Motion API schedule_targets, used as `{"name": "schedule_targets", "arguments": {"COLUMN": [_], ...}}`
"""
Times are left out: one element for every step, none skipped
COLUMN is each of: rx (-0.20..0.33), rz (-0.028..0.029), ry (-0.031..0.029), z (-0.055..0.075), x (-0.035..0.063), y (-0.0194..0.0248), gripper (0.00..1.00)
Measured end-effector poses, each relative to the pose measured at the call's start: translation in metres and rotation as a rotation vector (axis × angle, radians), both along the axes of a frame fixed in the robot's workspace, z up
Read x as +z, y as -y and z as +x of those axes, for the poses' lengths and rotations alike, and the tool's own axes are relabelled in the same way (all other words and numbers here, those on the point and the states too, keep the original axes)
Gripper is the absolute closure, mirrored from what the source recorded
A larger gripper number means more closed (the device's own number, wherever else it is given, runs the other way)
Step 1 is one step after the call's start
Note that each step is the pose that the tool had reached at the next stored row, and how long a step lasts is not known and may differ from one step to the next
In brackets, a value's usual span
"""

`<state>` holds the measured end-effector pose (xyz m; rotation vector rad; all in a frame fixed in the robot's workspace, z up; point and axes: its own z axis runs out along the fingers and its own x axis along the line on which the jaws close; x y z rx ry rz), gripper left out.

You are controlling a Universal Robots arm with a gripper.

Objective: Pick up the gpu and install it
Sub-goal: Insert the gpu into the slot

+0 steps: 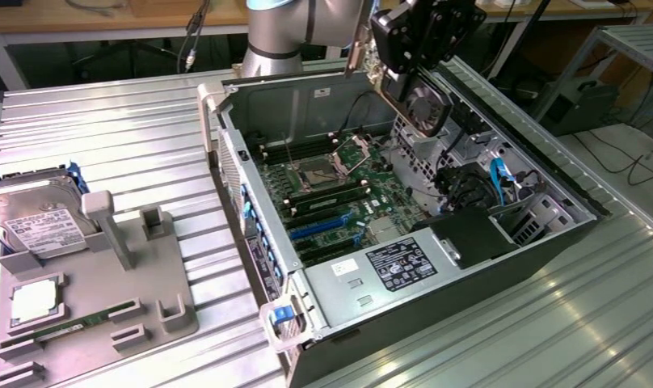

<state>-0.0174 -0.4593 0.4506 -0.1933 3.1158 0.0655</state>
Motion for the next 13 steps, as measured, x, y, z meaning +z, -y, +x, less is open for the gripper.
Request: {"name": "schedule_targets", "arguments": {"rx": [0.011,0.020,0.030,0.040,0.052,0.060,0.071,0.080,0.088,0.095,0.104,0.112,0.119], "rz": [0.0000,-0.0001,-0.0001,0.0000,-0.0001,-0.0001,-0.0001,0.0000,0.0000,0.0000,0.0000,-0.0001,0.0000], "ry": [0.0000,0.0000,0.0001,0.0002,0.0002,0.0002,0.0002,0.0002,0.0002,0.0003,0.0003,0.0003,0.0003], "z": [-0.0001,-0.0001,-0.0003,-0.0004,-0.0005,-0.0005,-0.0004,-0.0005,-0.0004,-0.0004,-0.0004,-0.0005,-0.0005], "x": [0.0000,0.0000,0.0000,0.0000,0.0000,0.0000,0.0000,0.0000,0.0000,0.0000,0.0000,0.0000,0.0000], "y": [0.0002,0.0002,0.0006,0.0010,0.0009,0.0010,0.0010,0.0010,0.0010,0.0011,0.0011,0.0012,0.0013], "gripper": [0.72,0.72,0.72,0.72,0.72,0.72,0.72,0.72,0.72,0.72,0.72,0.72,0.72]}}
